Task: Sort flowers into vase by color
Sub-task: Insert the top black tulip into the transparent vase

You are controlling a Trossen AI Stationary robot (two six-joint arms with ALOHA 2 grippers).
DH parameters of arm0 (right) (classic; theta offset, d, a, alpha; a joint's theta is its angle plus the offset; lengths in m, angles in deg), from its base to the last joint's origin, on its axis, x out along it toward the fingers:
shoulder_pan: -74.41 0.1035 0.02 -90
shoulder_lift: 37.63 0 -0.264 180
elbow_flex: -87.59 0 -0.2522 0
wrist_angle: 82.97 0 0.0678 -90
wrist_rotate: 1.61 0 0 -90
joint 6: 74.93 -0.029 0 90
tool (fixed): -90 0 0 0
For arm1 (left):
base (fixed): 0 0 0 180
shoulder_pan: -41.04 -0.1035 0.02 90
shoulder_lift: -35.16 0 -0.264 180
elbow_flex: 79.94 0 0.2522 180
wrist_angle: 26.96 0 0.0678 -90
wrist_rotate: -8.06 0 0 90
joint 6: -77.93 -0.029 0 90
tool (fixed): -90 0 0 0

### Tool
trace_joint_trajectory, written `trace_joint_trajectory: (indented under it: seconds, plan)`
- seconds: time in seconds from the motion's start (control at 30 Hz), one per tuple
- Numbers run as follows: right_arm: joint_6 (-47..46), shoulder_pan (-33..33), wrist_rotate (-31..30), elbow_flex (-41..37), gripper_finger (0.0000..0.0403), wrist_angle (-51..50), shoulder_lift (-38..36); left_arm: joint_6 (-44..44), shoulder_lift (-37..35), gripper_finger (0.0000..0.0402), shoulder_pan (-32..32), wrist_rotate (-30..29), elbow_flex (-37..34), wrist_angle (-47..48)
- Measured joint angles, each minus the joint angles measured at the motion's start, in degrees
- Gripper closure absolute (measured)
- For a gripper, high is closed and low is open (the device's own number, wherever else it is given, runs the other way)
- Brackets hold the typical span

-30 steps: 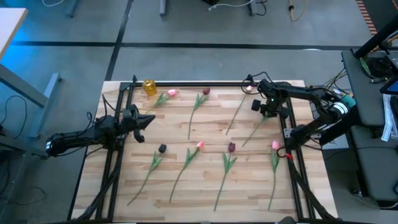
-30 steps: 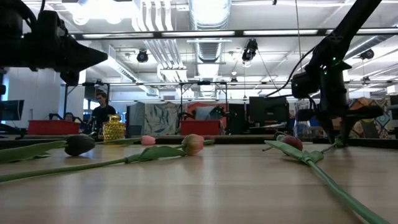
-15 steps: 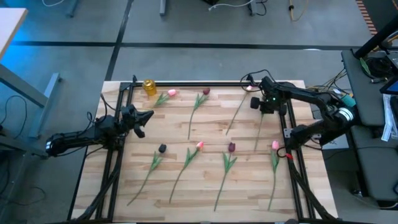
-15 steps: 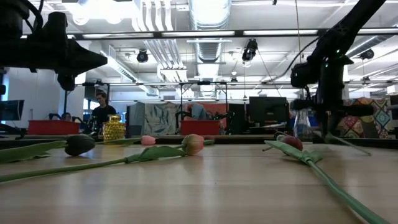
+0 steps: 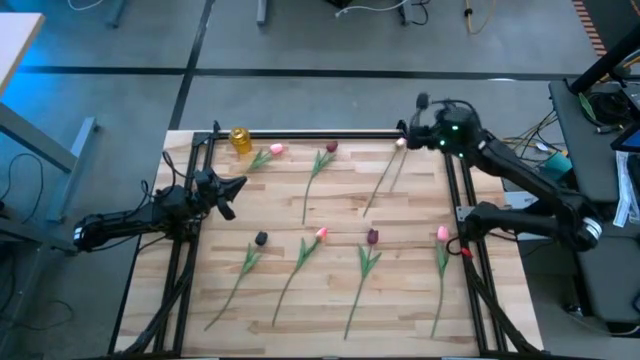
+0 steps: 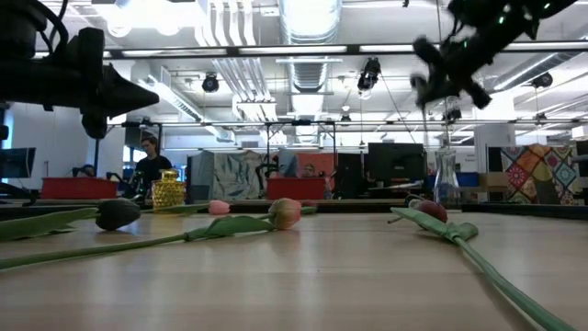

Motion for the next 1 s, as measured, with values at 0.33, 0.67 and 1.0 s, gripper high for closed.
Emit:
trace_joint_trajectory:
  seconds: [0.33, 0.67, 1.0]
  plan:
    - [27.5, 1.6, -15.8, 7.0, 0.0385, 13.1, -4.9, 0.0, 1.3, 0.0402, 0.0, 0.0, 0.0, 0.3]
    - [38.1, 1.6, -29.1, 8.1, 0.0385, 13.7, -0.2, 0.2, 3.3, 0.0402, 0.0, -0.1, 0.0, 0.2]
    - [41.7, 1.5, -33.3, 8.1, 0.0385, 20.2, 5.9, 0.2, 3.9, 0.0402, 0.0, -0.1, 0.0, 0.2]
